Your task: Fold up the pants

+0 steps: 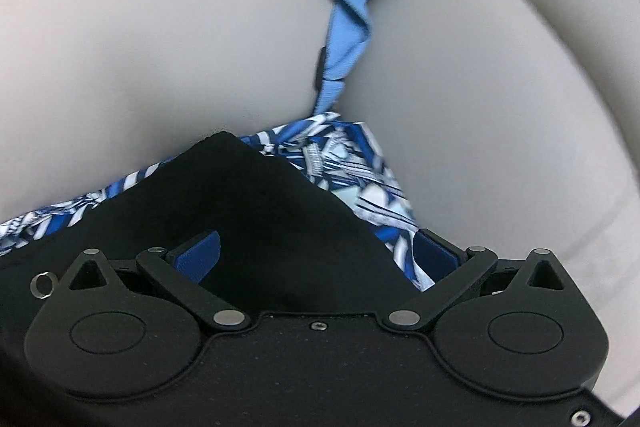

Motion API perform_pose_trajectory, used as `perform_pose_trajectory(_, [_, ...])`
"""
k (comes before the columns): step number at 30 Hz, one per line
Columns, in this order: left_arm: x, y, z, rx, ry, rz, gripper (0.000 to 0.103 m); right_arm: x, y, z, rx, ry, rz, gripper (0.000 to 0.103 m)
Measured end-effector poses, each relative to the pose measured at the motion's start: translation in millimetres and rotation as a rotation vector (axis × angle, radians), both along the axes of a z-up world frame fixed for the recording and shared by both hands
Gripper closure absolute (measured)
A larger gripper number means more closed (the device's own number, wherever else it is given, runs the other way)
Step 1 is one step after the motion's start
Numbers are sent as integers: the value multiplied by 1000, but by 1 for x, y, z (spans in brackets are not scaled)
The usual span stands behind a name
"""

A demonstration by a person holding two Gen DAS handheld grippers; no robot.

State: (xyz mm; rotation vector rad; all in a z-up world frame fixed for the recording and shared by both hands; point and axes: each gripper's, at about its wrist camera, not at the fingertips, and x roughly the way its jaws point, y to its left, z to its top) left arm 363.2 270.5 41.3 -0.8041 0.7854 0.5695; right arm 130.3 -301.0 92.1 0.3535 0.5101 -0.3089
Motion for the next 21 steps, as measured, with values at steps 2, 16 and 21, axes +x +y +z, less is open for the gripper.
perform_pose_trajectory(2, [10,0,-13,-15,48,40,0,3,5,-6,-7,14,11,5])
perform_pose_trajectory(16, [24,15,-38,-9,60,177,52,27,76,-22,0,38,209,9])
perform_pose_trajectory(21, [-9,15,-21,-33,-17,96,97,23,114,-13,12,18,307,15])
